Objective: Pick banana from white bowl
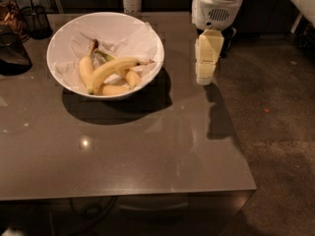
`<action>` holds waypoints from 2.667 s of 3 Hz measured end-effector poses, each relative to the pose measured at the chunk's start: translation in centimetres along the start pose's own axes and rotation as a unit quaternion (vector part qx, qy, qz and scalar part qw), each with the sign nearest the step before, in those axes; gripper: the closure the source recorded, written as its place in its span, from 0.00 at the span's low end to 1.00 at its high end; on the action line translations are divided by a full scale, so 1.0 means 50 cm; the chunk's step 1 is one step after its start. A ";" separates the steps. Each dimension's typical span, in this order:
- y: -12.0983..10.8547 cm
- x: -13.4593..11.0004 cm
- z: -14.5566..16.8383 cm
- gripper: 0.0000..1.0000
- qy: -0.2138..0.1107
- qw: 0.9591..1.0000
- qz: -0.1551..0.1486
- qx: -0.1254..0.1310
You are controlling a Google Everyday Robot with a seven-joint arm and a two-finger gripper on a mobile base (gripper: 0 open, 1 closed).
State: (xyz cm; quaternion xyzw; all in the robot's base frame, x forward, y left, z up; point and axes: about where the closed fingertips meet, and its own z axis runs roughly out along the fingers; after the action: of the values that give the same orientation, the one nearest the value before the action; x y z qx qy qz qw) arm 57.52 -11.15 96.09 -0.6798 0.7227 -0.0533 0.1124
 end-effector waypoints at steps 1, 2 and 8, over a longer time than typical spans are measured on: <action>-0.010 -0.010 0.000 0.00 -0.007 1.000 -0.002 0.010; -0.011 -0.010 0.000 0.00 -0.008 1.000 -0.001 0.012; -0.109 -0.276 0.057 0.21 0.009 0.997 -0.069 0.014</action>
Offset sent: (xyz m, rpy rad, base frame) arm 0.0066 0.0326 0.0142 -0.0068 -0.0300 0.0904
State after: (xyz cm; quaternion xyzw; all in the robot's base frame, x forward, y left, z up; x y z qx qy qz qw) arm 64.18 2.38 95.84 -0.7261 0.6741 -0.0773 0.1113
